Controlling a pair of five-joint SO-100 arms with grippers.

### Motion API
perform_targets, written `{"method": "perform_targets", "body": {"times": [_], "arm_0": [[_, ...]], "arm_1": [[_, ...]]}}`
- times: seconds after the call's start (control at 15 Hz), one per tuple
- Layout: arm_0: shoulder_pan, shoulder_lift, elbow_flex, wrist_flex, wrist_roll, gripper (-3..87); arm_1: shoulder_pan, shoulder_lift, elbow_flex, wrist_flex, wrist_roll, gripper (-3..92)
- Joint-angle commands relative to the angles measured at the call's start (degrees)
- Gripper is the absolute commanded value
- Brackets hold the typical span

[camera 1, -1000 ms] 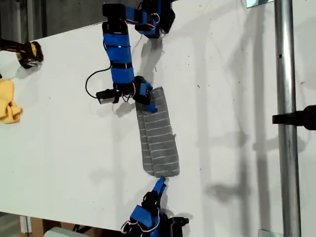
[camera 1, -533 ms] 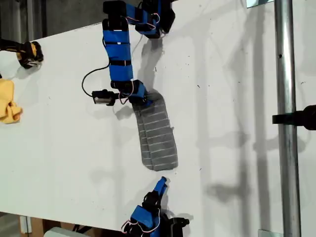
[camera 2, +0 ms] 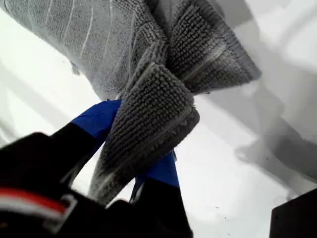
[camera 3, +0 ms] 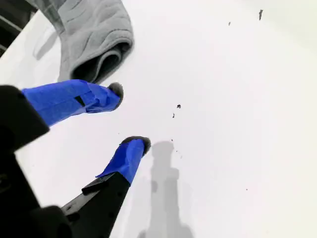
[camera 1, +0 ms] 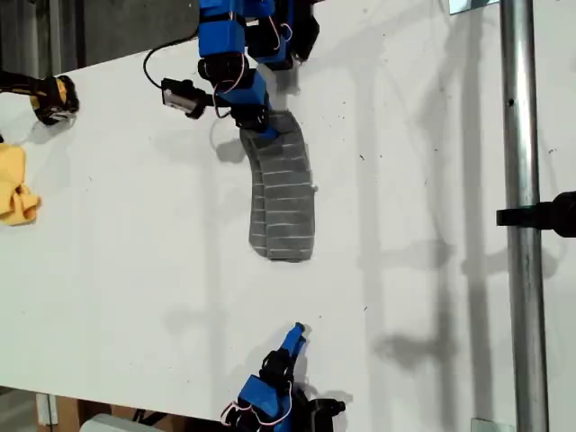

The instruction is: Grasp corners of a towel and fold twice.

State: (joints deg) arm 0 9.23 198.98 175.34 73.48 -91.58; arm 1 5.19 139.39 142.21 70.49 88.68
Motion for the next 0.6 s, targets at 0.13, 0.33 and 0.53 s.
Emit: {"method": "perform_targets", "body": {"times": [0.13,0.33,0.53], "arm_0": [[0.88,0.44,-3.25,0.53,-0.44,15.7],[1.49,0.44,-3.16,0.79,-0.97,15.7],[0.7,0.44,-3.08,0.62,-0.35,15.9]], "arm_1": [[-1.93,29.71,10.72,12.83,11.95,-0.2],[-0.26,40.17,12.57,11.69,7.29,-0.2],[0.18,-4.83,-11.25,-0.18,-1.58,-0.2]]}}
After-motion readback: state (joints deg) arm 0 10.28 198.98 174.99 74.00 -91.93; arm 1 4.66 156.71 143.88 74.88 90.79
